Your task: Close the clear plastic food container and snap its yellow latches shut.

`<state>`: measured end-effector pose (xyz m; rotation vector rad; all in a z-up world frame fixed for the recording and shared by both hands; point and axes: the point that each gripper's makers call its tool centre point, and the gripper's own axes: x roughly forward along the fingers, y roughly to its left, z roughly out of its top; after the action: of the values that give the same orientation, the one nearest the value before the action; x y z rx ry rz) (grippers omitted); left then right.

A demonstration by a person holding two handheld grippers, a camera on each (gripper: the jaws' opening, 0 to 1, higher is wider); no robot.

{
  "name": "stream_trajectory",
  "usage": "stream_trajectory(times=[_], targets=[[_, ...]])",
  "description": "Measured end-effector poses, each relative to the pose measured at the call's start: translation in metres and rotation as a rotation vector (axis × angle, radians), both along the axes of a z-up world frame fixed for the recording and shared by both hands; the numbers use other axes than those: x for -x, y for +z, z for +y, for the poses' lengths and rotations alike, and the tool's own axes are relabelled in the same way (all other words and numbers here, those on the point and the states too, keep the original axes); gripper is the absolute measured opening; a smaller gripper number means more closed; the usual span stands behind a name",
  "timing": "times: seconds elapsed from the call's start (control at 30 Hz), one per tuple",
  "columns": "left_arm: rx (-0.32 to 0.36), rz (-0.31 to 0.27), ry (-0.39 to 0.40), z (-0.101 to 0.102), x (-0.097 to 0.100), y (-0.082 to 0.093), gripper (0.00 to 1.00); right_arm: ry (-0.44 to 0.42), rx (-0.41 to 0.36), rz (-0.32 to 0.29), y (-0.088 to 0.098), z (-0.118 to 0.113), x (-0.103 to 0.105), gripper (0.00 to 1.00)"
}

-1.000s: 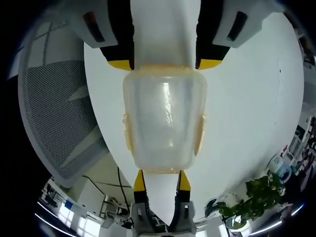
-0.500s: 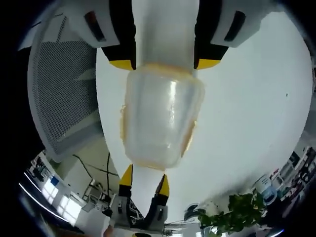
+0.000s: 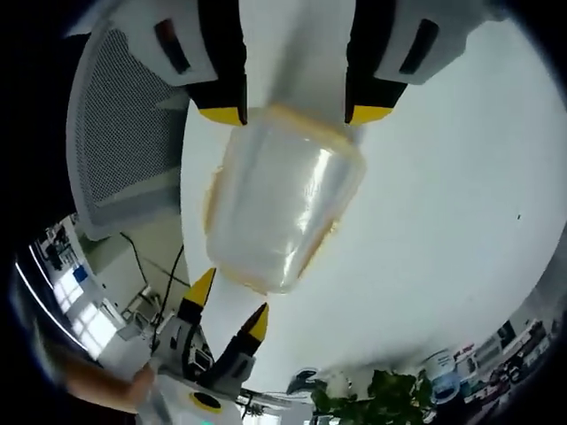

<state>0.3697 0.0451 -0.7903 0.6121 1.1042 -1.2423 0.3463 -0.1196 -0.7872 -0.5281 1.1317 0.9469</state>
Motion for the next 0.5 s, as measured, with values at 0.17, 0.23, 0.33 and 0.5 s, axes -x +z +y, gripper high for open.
stream_trajectory(times=[0.17,0.23,0.33,0.5], targets=[[-0.003,0.032,0.075,0.0021,-0.0018,-0.0002,0.39,-0.057,-0.018,0.007,0.0009,-0.0012,-0.0034,0.44],[-0.001,0.049,0.113,0.0031,-0.003,-0.0011,0.39,-0.072,-0.02,0.01,0.0004,-0.0023,-0.0043,0.44],[0.006,0.061,0.165,0.0041,-0.0057,-0.0012,0.39,-0.096,-0.019,0.016,-0.001,-0.0046,-0.0043,0.44],[0.029,0.114,0.263,0.0013,-0.0065,0.0,0.39,-0.166,-0.044,0.025,0.0004,-0.0039,-0.0076,0.44]])
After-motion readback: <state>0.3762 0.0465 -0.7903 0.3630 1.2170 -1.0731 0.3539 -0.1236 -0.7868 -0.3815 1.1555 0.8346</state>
